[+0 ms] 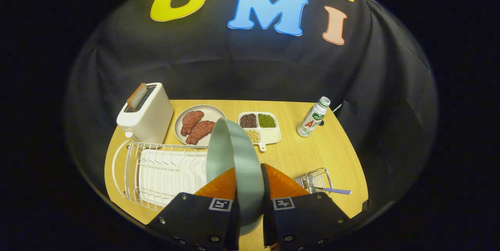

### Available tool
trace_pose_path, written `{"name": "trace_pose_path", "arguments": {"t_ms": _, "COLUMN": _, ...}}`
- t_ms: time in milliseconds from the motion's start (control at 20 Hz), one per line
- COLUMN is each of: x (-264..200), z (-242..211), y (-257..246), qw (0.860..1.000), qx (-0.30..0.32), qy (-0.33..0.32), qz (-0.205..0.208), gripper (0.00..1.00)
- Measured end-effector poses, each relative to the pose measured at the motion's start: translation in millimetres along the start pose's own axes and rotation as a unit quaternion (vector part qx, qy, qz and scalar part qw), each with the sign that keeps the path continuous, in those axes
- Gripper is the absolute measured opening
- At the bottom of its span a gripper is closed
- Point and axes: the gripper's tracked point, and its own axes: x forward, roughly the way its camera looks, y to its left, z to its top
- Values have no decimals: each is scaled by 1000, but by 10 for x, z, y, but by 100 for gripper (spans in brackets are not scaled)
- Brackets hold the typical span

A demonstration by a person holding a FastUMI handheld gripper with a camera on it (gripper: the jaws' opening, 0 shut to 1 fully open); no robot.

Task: Take the plate from the dish rack, then take the spoon from the basket and place it into the plate.

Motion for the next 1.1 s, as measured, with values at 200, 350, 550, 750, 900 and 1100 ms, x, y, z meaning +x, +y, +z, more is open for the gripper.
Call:
{"name": "trace_pose_path", "arguments": {"t_ms": 200, "x": -259, "z": -81, "y": -388, "qw": 1000, "qx": 20, "qy": -5, "qz": 15, "gripper": 23}}
{"name": "trace_pose_path", "arguments": {"t_ms": 350, "x": -405, "z": -220, "y": -693, "qw": 999, "qx": 32, "qy": -2, "qz": 22, "gripper": 23}}
{"name": "trace_pose_path", "arguments": {"t_ms": 550, "x": -504, "z": -480, "y": -1053, "qw": 998, "qx": 44, "qy": 9, "qz": 36, "gripper": 23}}
{"name": "trace_pose_path", "arguments": {"t_ms": 750, "x": -518, "z": -748, "y": -1265, "qw": 996, "qx": 52, "qy": 11, "qz": 74, "gripper": 23}}
{"name": "trace_pose_path", "arguments": {"t_ms": 900, "x": -540, "z": -901, "y": -1361, "qw": 993, "qx": 61, "qy": 12, "qz": 102, "gripper": 23}}
{"name": "trace_pose_path", "arguments": {"t_ms": 1100, "x": -530, "z": -1137, "y": -1411, "qw": 986, "qx": 76, "qy": 24, "qz": 145, "gripper": 23}}
